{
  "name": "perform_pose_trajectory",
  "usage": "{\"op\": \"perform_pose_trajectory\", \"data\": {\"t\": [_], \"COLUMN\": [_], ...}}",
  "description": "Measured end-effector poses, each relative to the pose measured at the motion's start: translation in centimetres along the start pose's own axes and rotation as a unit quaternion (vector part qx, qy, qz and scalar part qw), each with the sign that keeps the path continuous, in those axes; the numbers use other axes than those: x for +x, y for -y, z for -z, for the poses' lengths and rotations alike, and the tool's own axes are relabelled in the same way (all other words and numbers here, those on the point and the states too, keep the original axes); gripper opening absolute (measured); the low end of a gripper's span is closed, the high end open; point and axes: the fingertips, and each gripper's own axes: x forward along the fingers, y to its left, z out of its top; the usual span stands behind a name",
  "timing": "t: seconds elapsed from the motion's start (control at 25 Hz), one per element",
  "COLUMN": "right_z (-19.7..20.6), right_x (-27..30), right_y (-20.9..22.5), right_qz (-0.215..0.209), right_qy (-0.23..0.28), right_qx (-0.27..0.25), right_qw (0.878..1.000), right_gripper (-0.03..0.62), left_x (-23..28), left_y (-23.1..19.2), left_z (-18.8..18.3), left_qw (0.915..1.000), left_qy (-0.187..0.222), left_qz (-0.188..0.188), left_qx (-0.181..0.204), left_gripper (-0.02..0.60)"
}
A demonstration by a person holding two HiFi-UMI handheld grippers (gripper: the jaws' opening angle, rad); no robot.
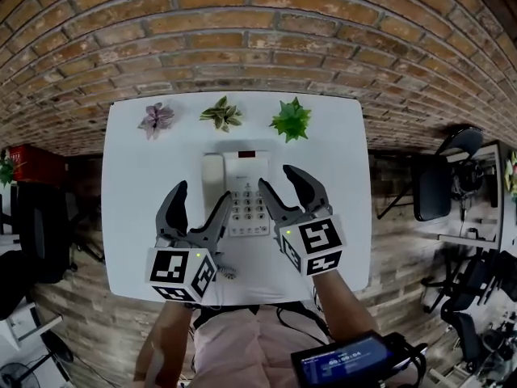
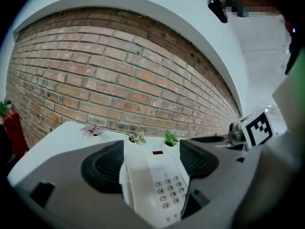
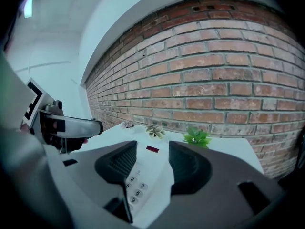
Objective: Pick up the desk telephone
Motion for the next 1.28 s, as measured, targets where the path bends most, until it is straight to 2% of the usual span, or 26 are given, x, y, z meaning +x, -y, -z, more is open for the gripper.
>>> {"op": "perform_pose_trajectory", "data": {"t": [0.28,0.44,0.64,0.84,1.0,1.12,1.28], "right_z": [3.2,5.2,7.7,8.2,8.3,8.7,9.3], "right_x": [2.4,4.2,5.3,5.6,5.9,5.9,6.1], "right_y": [0.7,0.8,0.6,0.9,1.0,1.0,1.0], "right_qz": [0.0,-0.007,-0.018,-0.032,-0.042,-0.052,-0.081], "right_qy": [-0.041,-0.064,-0.089,-0.084,-0.088,-0.092,-0.1], "right_qx": [0.03,0.047,0.081,0.136,0.143,0.168,0.225], "right_qw": [0.999,0.997,0.993,0.987,0.985,0.98,0.966], "right_gripper": [0.228,0.264,0.311,0.336,0.338,0.337,0.337], "left_x": [2.9,4.7,5.7,6.6,6.9,6.9,7.0], "left_y": [-1.8,-2.3,-2.9,-3.2,-2.9,-2.8,-2.7], "left_z": [3.1,5.7,8.5,9.4,9.8,10.5,11.0], "left_qw": [0.9983,0.9955,0.9883,0.9834,0.9798,0.972,0.9605], "left_qy": [-0.055,-0.09,-0.13,-0.14,-0.147,-0.156,-0.163], "left_qz": [0.009,0.02,0.034,0.048,0.058,0.063,0.079], "left_qx": [-0.017,-0.024,-0.072,-0.105,-0.123,-0.164,-0.211], "left_gripper": [0.371,0.388,0.414,0.43,0.43,0.43,0.43]}}
